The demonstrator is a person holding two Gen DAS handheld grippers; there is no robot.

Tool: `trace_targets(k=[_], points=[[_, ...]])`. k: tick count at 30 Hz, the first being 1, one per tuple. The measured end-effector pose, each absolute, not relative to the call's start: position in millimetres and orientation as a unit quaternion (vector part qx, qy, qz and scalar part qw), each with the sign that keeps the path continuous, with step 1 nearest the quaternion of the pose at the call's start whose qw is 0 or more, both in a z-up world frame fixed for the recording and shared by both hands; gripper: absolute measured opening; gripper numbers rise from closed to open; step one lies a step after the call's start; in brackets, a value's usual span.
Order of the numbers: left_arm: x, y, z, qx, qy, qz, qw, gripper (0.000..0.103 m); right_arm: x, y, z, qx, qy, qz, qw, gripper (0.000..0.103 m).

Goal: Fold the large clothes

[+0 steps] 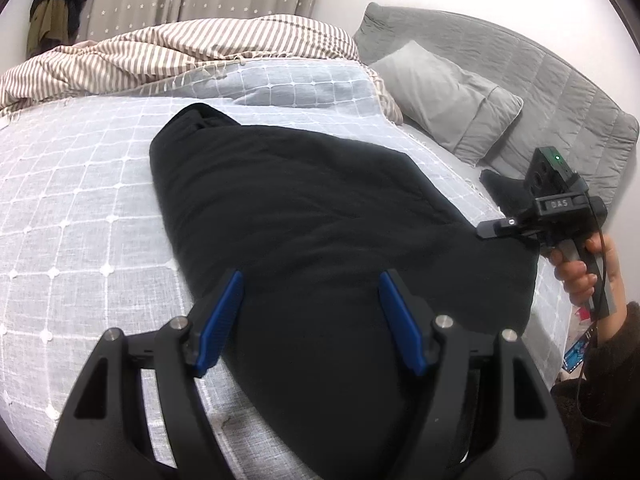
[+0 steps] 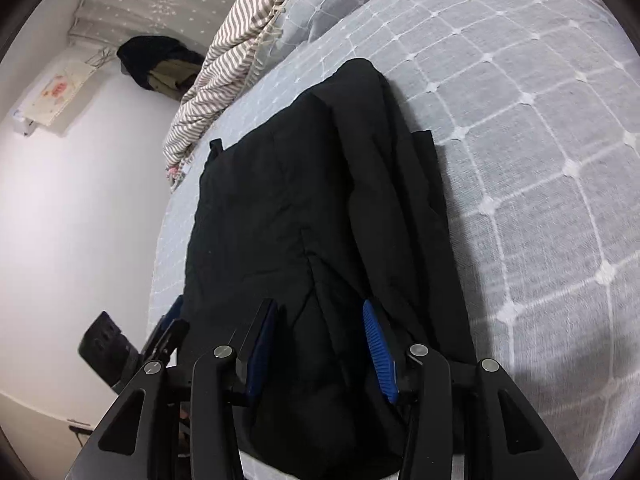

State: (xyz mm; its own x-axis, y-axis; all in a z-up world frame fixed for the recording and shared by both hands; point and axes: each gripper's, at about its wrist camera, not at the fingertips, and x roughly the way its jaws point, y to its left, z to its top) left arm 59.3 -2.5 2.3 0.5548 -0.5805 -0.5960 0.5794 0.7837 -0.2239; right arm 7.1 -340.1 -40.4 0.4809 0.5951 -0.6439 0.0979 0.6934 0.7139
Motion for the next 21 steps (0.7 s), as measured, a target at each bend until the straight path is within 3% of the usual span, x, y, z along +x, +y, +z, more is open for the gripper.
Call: trace_targets(k=[2,4,6,7,10,16,18,21], points=[[59,-3,2,0.003,0.339,-0.33,0.881,0.072,2,-343,-39,0.351,0.489,0.167,0.781,0.053],[60,-4,0,0.002,0.343,-0.333,0.879,0.081,4,-334,-39,0.345,0.494,0.193,0.774,0.063],[60,-6,0,0.001,0.347,-0.33,0.878,0.085,7,-323,-42,0.34,0.496,0.215,0.769,0.064],[60,-6,0,0.002,0.348,-0.327,0.879,0.087,8,-319,-42,0.338,0.495,0.213,0.772,0.062],[61,-5,0,-0.002,0.351,-0.316,0.882,0.089,10,-317,-32,0.341,0.447,0.195,0.803,0.032],[65,1,6,-0.052,0.352,-0.328,0.875,0.092,-24,-323,40,0.306,0.299,0.177,0.886,0.025],[66,-1,3,-0.059,0.363,-0.333,0.869,0.093,-29,-333,40,0.306,0.309,0.147,0.888,0.025],[69,-7,-4,-0.048,0.379,-0.332,0.862,0.093,-26,-341,4,0.302,0.39,0.084,0.866,0.026]])
